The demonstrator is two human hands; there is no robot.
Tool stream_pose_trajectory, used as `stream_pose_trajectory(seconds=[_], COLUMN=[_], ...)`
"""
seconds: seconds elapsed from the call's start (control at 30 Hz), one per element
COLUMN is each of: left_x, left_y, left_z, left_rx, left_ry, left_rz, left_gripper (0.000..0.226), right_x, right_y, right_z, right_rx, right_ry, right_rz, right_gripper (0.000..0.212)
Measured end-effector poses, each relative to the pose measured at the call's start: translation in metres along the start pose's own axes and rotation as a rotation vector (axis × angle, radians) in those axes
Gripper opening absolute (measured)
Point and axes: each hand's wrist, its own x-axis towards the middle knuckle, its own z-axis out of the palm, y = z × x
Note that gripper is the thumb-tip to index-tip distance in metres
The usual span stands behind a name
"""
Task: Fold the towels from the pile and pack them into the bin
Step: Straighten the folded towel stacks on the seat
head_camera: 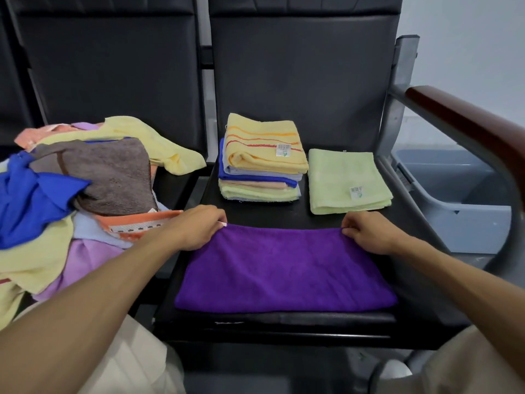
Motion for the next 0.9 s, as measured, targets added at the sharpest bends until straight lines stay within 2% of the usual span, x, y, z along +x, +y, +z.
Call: stream_pose_trajectory(seconds=[0.37, 0.7, 0.83, 0.9], left_x=[0.006, 0.002, -0.012, -0.020], left_y=[-0.002, 0.008, 0.014, 0.017], left_z=[0.009, 0.014, 0.007, 0.004], left_rx=[-0.027, -0.003, -0.129, -0.159], left_ry=[0.078, 0.163, 0.159, 0.141], left_rz=[-0.058, -0.134, -0.246, -0.334], left_gripper=[0.016, 0.019, 0.044, 0.052], right_x=[0.005, 0.003, -0.004, -0.008], right_y=[0.000, -0.007, -0.010, -0.007], right_z=[0.011, 0.017, 0.005, 0.000], right_rx=[-0.064, -0.019, 0.019, 0.006], right_ry=[0.088, 0.154, 0.115, 0.057], right_rz=[0.031, 0.127, 0.237, 0.323], right_gripper=[0.004, 0.019, 0.044, 0.048])
